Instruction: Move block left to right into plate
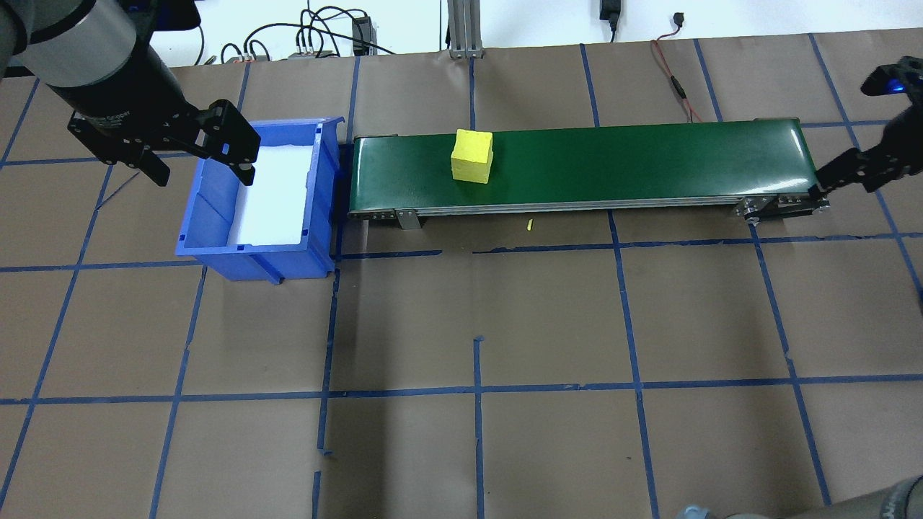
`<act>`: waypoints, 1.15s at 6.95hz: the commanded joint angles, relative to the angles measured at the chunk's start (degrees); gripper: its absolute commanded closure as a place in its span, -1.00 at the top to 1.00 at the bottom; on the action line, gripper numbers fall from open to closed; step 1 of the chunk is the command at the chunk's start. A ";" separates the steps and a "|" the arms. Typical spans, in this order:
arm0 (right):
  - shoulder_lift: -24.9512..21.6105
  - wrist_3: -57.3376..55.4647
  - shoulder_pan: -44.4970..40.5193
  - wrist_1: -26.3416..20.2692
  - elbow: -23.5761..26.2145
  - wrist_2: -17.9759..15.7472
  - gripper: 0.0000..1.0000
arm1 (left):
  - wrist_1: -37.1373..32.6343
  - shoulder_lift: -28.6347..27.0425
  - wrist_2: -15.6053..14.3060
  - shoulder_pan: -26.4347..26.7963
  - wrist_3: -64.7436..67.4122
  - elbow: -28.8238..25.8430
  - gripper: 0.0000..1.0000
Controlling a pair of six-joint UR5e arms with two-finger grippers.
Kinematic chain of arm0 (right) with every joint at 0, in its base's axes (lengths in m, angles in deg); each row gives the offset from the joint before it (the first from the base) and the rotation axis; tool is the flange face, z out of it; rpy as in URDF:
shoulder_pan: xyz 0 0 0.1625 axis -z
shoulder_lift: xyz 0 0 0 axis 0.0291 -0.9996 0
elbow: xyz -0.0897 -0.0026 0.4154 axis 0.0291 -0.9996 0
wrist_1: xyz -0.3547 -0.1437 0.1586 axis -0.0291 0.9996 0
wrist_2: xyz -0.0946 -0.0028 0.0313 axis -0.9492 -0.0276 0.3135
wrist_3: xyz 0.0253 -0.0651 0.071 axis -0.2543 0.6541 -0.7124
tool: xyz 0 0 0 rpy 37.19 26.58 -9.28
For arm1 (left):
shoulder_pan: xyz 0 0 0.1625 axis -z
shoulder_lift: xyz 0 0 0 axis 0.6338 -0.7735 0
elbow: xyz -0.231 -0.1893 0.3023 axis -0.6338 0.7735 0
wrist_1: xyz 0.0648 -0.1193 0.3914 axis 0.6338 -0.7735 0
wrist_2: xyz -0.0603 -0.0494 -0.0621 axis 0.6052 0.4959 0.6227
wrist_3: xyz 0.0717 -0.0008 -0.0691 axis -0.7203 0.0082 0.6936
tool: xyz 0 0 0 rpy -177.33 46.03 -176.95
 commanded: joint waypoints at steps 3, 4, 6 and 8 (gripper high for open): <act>2.69 -28.23 -15.59 1.61 -5.74 3.46 1.00 | 0.54 -0.32 0.16 0.07 0.02 0.17 1.00; 5.07 -34.21 -19.19 3.00 -6.64 3.46 1.00 | 0.54 -0.32 -0.02 0.07 0.02 -0.26 1.00; 9.11 -43.38 -21.16 6.44 -7.34 10.79 1.00 | 0.54 -0.41 -0.02 0.07 0.02 -0.44 1.00; 10.27 -43.85 -21.24 6.44 -9.89 11.55 1.00 | 1.15 -0.41 -0.02 0.07 -0.07 -0.35 1.00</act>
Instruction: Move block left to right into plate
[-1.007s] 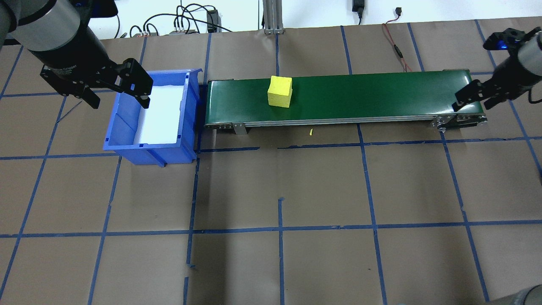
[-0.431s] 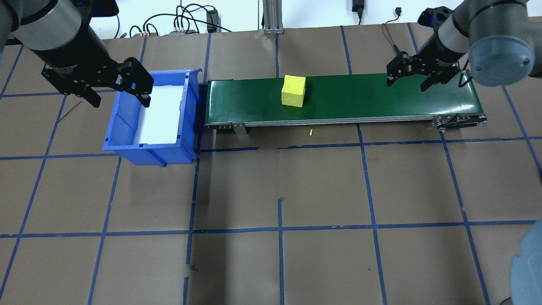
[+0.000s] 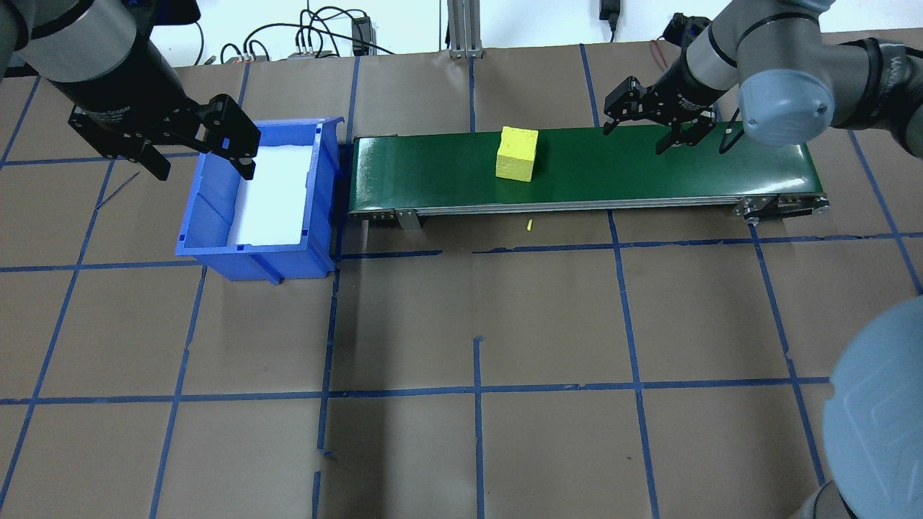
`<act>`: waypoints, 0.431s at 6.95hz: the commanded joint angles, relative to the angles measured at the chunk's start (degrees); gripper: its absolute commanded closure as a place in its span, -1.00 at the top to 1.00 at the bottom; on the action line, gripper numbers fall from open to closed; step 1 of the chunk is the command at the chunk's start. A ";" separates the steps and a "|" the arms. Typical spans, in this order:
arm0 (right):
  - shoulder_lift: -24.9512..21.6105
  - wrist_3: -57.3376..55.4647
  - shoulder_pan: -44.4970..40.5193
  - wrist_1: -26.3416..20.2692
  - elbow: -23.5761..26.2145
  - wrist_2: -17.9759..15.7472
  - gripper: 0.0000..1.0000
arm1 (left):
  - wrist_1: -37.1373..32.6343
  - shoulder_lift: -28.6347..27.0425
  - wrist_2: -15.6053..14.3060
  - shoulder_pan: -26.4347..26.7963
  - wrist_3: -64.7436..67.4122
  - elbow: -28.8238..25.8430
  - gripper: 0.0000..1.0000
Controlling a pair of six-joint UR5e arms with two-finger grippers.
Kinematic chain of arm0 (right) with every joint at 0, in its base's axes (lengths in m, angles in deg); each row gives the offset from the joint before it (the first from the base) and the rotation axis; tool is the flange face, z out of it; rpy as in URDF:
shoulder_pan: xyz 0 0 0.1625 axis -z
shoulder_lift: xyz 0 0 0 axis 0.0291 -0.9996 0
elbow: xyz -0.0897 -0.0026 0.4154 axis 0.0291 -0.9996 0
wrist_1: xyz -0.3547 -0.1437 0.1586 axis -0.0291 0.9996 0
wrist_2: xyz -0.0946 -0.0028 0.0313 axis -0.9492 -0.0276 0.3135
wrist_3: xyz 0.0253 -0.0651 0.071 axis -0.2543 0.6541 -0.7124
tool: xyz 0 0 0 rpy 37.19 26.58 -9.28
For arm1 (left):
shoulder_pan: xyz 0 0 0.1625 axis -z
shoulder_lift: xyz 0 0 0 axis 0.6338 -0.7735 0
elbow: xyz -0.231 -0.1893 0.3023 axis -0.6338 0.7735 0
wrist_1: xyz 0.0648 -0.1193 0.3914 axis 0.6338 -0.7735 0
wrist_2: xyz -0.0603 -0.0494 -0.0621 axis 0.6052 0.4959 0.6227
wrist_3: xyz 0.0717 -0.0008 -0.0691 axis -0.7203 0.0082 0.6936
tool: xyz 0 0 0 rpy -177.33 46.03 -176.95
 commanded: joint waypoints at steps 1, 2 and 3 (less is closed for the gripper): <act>0.92 -0.63 -0.09 0.15 -0.99 0.88 1.00 | 0.55 0.00 0.00 0.00 -0.07 0.15 1.00; 0.92 -0.63 -0.17 0.06 -0.99 0.88 1.00 | 0.63 0.00 0.09 0.00 -0.07 0.41 1.00; 0.92 -0.19 -0.17 -0.11 -0.82 0.88 1.00 | 0.64 0.00 0.09 0.00 0.02 0.59 1.00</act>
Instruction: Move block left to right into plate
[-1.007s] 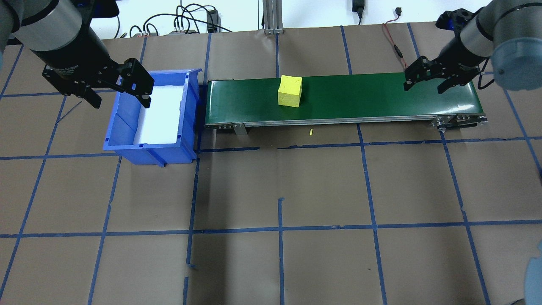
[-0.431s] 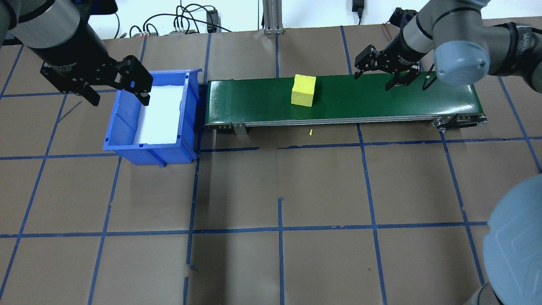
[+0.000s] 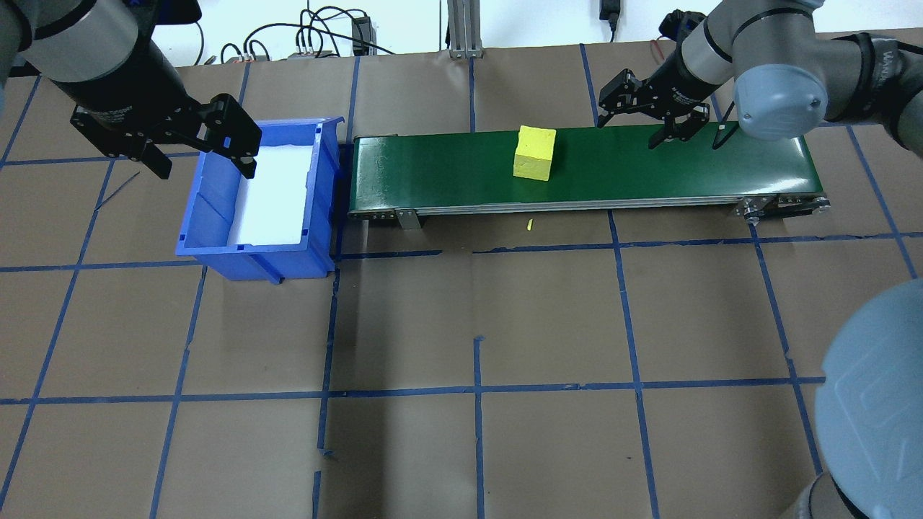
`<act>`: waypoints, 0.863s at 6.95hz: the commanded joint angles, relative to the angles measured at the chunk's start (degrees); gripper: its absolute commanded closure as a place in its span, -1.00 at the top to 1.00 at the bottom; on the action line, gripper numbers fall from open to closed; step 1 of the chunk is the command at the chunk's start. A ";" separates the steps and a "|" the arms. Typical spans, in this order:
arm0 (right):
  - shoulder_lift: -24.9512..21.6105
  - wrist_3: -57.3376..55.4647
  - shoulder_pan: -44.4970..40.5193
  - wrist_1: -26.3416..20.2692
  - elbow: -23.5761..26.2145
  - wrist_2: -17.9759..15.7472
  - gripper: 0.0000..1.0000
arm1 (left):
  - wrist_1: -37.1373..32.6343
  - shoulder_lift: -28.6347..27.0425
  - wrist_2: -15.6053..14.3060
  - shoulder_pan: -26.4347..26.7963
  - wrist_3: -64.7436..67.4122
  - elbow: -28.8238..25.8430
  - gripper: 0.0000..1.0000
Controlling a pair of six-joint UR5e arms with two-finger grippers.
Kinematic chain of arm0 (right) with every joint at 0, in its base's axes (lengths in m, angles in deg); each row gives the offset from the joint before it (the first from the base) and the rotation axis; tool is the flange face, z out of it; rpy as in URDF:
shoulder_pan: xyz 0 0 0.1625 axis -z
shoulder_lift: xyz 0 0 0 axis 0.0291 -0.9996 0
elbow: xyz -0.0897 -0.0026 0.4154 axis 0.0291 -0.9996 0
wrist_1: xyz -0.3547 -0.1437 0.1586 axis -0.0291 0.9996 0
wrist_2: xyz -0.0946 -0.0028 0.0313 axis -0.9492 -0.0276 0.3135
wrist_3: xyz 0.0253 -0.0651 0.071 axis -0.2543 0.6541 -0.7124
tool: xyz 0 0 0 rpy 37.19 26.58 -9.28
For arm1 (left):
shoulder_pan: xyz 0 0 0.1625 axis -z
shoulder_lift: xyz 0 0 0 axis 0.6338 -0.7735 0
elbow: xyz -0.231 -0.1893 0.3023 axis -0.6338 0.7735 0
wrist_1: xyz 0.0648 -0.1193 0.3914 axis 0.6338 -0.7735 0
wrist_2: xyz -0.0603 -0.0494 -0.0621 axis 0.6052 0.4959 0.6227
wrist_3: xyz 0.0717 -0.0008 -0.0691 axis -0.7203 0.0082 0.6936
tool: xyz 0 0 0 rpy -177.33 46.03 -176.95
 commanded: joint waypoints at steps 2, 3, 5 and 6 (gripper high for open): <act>0.14 0.42 -0.20 -0.51 0.53 0.03 1.00 | 0.15 0.00 0.03 0.00 0.15 0.23 1.00; 0.14 0.16 -0.81 -0.69 0.89 0.03 1.00 | 0.15 0.00 0.03 0.00 0.33 0.40 1.00; 0.32 0.42 -0.91 -0.78 0.89 0.03 1.00 | 0.23 0.00 0.03 0.00 0.51 0.40 1.00; 0.93 0.85 -0.91 -0.78 0.63 0.03 1.00 | 0.67 0.08 0.03 0.00 0.42 0.40 1.00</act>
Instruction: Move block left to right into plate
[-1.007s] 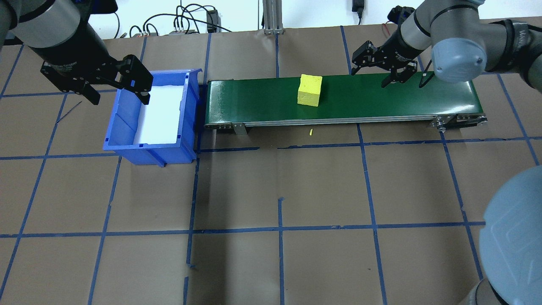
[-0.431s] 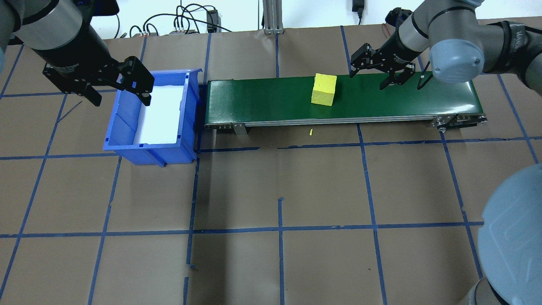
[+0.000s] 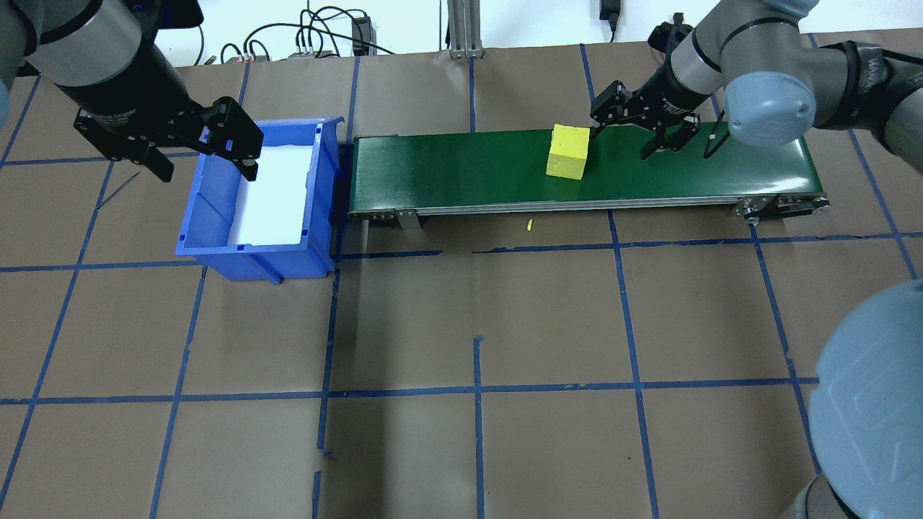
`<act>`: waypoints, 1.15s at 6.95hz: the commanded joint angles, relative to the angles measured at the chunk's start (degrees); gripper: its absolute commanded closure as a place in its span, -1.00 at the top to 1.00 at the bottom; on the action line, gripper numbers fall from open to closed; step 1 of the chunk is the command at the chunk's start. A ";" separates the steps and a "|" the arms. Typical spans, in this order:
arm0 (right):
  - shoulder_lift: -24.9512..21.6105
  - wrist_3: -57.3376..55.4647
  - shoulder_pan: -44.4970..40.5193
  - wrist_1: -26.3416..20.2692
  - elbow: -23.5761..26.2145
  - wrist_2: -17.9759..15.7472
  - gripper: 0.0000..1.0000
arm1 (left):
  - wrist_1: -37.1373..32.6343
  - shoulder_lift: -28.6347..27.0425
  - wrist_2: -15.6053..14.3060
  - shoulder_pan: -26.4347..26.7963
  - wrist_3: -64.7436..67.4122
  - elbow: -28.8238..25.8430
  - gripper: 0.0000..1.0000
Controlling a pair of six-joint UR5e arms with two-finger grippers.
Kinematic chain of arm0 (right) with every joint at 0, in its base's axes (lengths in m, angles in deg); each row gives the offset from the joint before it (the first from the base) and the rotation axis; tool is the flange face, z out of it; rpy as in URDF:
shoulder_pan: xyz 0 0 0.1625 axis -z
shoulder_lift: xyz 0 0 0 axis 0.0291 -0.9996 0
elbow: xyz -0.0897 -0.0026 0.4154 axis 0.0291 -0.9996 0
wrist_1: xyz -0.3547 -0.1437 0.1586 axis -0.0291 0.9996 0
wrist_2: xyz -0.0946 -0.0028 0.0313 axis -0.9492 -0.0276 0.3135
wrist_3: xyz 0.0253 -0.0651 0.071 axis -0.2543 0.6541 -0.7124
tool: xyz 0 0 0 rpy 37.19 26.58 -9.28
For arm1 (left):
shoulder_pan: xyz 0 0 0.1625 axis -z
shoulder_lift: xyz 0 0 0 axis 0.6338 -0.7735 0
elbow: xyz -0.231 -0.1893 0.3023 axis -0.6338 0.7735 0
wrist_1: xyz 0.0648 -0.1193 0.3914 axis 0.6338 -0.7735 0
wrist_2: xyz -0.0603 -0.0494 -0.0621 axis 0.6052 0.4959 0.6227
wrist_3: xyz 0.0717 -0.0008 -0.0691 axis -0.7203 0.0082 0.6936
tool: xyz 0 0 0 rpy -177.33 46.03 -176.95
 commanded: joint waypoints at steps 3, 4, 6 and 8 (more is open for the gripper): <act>1.56 1.80 -0.04 0.05 -0.89 -0.09 1.00 | 0.52 0.07 0.09 -0.17 -0.28 0.09 1.00; 2.35 1.89 -0.04 0.05 -1.76 -0.09 1.00 | 0.52 0.07 0.09 -0.17 -0.37 0.09 1.00; 3.58 3.82 -0.04 0.22 -2.04 -0.52 1.00 | 0.52 0.07 0.09 -0.17 -0.37 0.01 1.00; 5.50 10.98 0.05 1.36 -2.12 -6.10 0.84 | 0.52 0.16 0.09 -0.17 -0.37 0.01 1.00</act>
